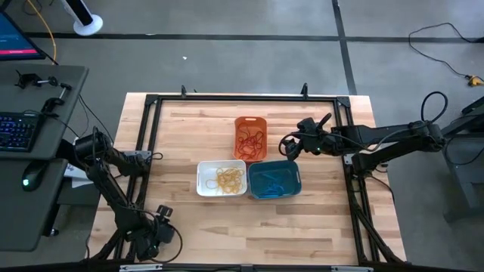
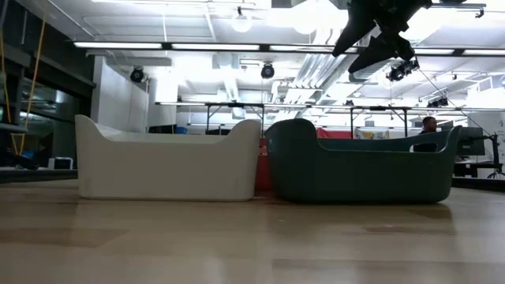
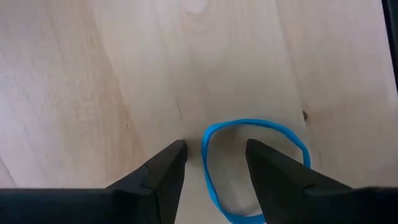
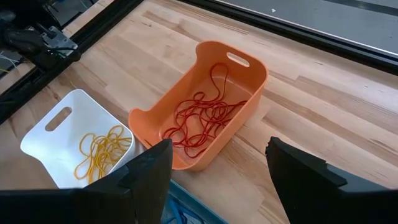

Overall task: Sort rubber bands into baskets
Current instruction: Put the blue rubber band into the blue bin

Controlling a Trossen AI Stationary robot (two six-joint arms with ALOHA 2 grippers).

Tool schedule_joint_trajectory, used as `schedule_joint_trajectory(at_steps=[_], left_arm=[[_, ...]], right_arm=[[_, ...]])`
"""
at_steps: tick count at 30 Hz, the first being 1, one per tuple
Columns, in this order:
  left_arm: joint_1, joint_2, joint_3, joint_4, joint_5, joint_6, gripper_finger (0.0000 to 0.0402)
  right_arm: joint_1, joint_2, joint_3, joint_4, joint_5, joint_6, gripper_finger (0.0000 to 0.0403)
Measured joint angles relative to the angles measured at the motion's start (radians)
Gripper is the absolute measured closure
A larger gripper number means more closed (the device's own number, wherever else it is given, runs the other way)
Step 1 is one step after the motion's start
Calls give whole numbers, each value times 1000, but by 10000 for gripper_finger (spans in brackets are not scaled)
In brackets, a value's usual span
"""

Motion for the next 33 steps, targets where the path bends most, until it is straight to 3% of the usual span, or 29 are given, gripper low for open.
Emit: schedule_joint_trajectory(at_steps=[4, 10, 13, 16, 22, 27, 33], left_arm=[[9, 3, -1, -4, 0, -13, 267], [62, -5, 0, -65, 41, -85, 388], [105, -39, -1, -121, 56, -91, 399], [161, -113, -17, -279, 16, -70, 401], [308, -350, 16, -447, -98, -26, 401], [502, -505, 104, -368, -254, 191, 401], [764, -443, 140, -6, -293, 565, 401]], right_arm=[[0, 0, 0, -8, 0, 0, 155], [0, 0, 0, -15, 0, 0, 155], [0, 0, 0, -15, 0, 0, 155], [0, 0, 0, -15, -1, 0, 155], [0, 0, 0, -17, -10, 36, 155], [0, 0, 0, -17, -27, 55, 155], [0, 0, 0, -15, -27, 99, 155]])
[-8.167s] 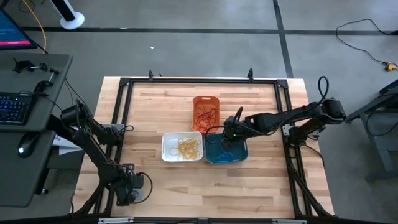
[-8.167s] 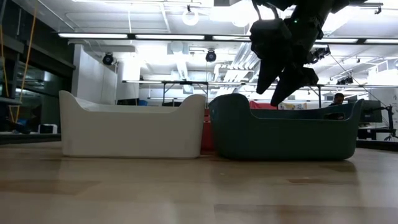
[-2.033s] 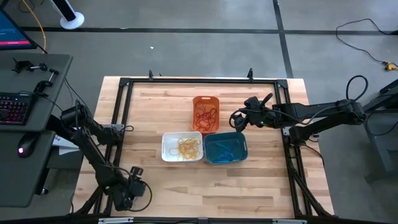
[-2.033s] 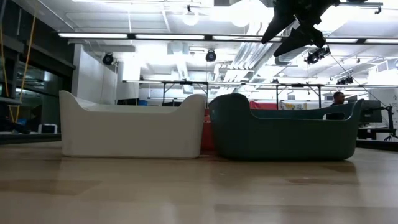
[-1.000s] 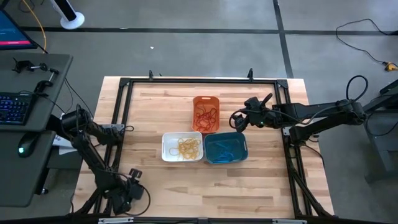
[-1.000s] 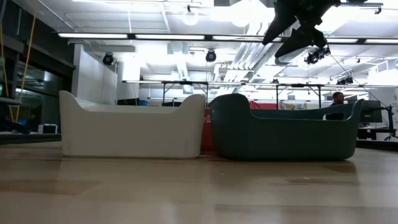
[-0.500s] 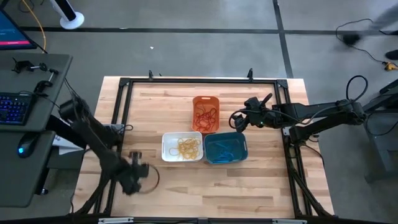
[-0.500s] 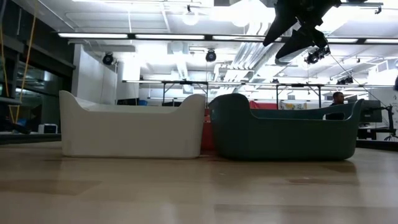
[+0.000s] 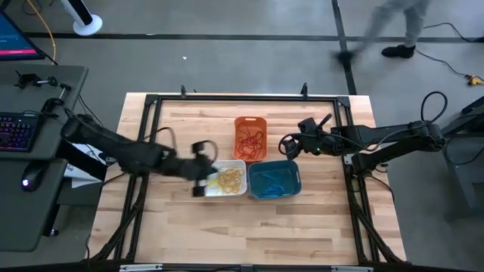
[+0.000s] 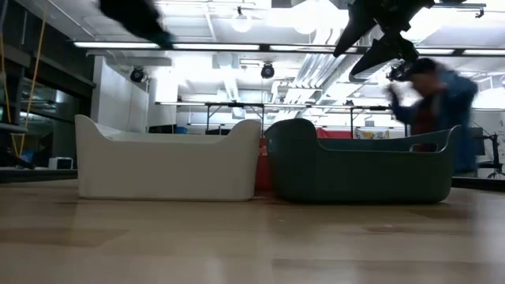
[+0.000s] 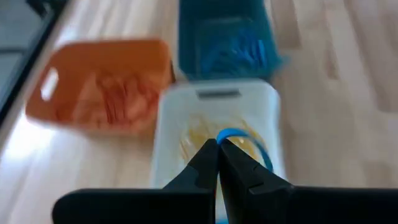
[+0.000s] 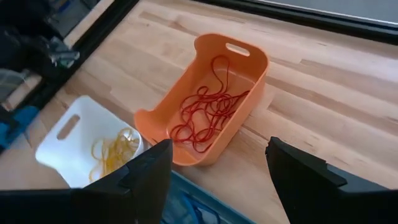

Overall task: Sort rubber bands into baskets
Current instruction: Put the blue rubber band into the blue bin, then return to Home Position

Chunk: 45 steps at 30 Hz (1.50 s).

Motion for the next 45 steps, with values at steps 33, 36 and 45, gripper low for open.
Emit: schedule_joint_trajectory(at_steps=[33, 36, 45], left_arm=[[234, 756, 543, 330, 237, 101, 292], [243, 750, 542, 263, 300, 62, 273], [291, 508, 462, 44, 413, 62, 264]], right_arm=[[0, 0, 0, -4, 45, 121, 155], [0, 0, 0, -6, 45, 119, 155], [0, 0, 0, -27, 58, 118, 155]])
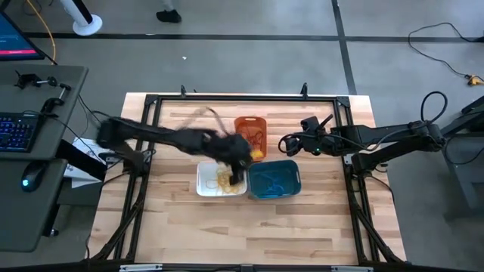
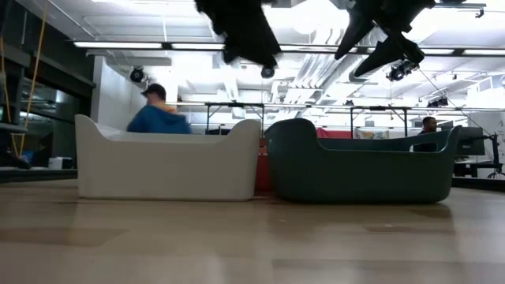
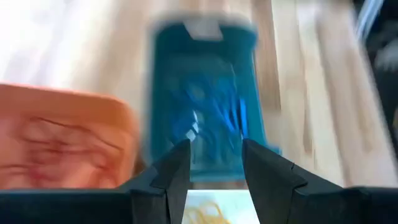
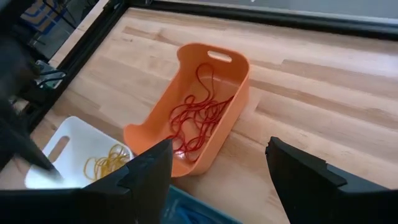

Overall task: Sort rubber bands into baskets
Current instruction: Return to Home Position

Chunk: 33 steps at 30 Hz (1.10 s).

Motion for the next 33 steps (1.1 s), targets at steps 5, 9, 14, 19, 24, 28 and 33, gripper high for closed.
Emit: schedule_joint_trajectory(at_steps=[5, 9, 14, 19, 24, 28, 33], left_arm=[[97, -322, -310, 265, -11, -123, 263], [165, -566, -597, 473, -13, -262, 264], [189, -798, -891, 705, -102, -389, 295], [177, -935, -1118, 1000, -158, -506, 365], [145, -1002, -1237, 1087, -165, -582, 400], [106, -1063, -1304, 1104, -175, -600, 401], [88, -1162, -1381, 1105, -182, -609, 401]], right_arm=[[0, 0, 0, -8, 38, -15, 155], [0, 0, 0, -9, 54, -15, 155], [0, 0, 0, -9, 39, -91, 155], [0, 0, 0, 51, 9, -184, 168], [0, 0, 0, 111, -41, -154, 231], [0, 0, 0, 151, -93, -154, 327], [0, 0, 0, 174, -147, -129, 385]])
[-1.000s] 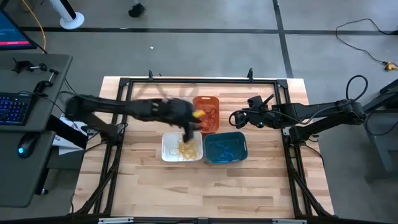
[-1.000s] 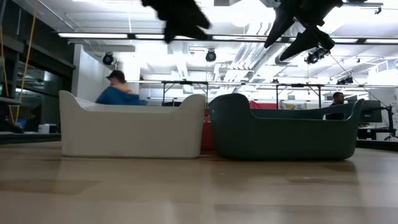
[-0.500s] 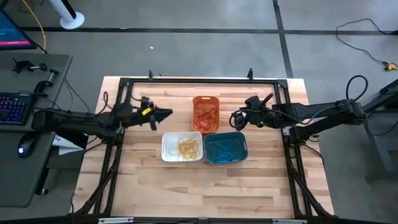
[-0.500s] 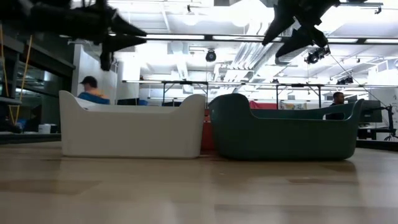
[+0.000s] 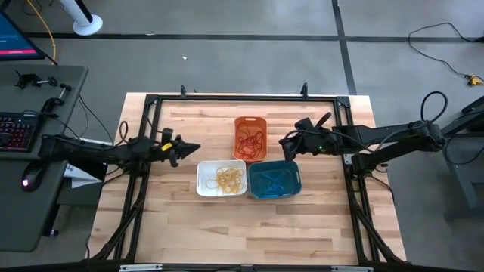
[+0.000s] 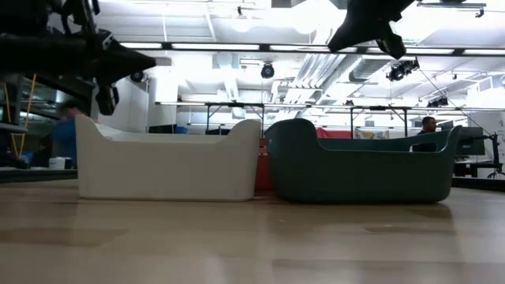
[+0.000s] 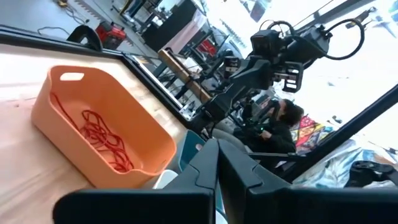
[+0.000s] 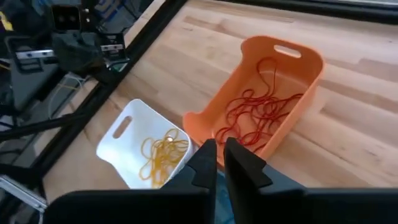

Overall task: Sort rubber bands into baskets
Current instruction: Return to Home Position

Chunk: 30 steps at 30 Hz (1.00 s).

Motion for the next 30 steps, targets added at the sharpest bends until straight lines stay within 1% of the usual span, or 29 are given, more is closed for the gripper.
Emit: schedule_joint_trajectory(at_steps=[2, 4, 6, 9, 12, 15, 17, 19, 21, 24, 26, 30], left_arm=[[0, -40, -26, 2, -1, 0, 401], [0, -79, -36, -31, -2, 0, 401], [0, -119, -36, -88, -2, 7, 401], [0, -166, -36, -151, -2, 17, 401], [0, -195, -36, -187, -1, 31, 401], [1, -198, -36, -210, 1, 32, 401], [0, -196, -36, -214, 1, 15, 401], [0, -196, -36, -215, 1, 9, 401], [0, -196, -36, -216, 1, 11, 401], [0, -196, -36, -216, 1, 11, 401], [0, -196, -36, -216, 1, 10, 401], [0, -196, -36, -216, 1, 10, 401]], right_arm=[[1, 0, 0, 8, -6, 18, 383], [0, 0, 0, 26, -35, 15, 394], [0, 0, 0, 38, -84, 2, 400], [7, 0, 0, 33, -166, -10, 396], [37, -8, 0, -28, -213, -9, 401], [90, -51, -33, -90, -217, 65, 402], [130, -110, -89, -82, -186, 130, 402], [161, -187, -167, -30, -137, 189, 402], [172, -273, -262, 70, -94, 203, 403], [130, -383, -412, 275, -70, 131, 403], [73, -434, -505, 411, -89, 55, 403], [-64, -508, -664, 594, -208, -113, 403]])
